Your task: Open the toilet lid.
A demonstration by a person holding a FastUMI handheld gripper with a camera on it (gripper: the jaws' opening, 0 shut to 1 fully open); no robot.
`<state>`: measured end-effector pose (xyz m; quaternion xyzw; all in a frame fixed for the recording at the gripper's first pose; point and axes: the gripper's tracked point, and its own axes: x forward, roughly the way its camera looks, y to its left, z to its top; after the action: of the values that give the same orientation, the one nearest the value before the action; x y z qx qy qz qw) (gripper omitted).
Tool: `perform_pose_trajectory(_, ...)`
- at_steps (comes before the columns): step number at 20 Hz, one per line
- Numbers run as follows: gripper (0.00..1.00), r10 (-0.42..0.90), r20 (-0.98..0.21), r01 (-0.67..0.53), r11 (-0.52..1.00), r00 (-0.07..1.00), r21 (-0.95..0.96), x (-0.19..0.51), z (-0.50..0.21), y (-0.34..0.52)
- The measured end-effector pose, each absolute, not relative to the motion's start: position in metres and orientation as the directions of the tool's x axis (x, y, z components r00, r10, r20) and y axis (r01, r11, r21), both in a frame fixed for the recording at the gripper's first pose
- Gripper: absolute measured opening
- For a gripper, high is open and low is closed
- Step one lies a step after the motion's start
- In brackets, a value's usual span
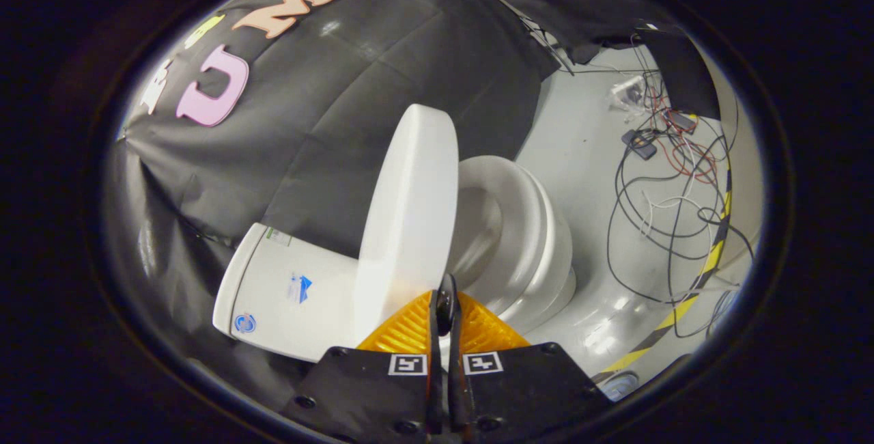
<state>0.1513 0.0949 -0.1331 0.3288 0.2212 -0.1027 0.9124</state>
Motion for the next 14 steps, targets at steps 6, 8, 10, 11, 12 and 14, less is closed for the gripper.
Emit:
perform_pose_trajectory(6, 0.01, -0.051, -0.478, 0.345, 0.758, 0.877, 0.553, 0.15, -0.127, 0.1)
perform_pose_trajectory(8, 0.01, -0.048, -0.477, 0.341, 0.761, 0.878, 0.552, 0.15, -0.122, 0.103)
perform_pose_trajectory(10, 0.01, -0.055, -0.477, 0.337, 0.779, 0.877, 0.529, 0.15, -0.116, 0.108)
perform_pose_trajectory(11, 0.01, -0.057, -0.472, 0.331, 0.787, 0.88, 0.521, 0.15, -0.112, 0.112)
perform_pose_trajectory(12, 0.01, -0.057, -0.463, 0.323, 0.791, 0.884, 0.519, 0.15, -0.107, 0.113)
perform_pose_trajectory(14, 0.01, -0.044, -0.45, 0.306, 0.793, 0.892, 0.527, 0.151, -0.101, 0.119)
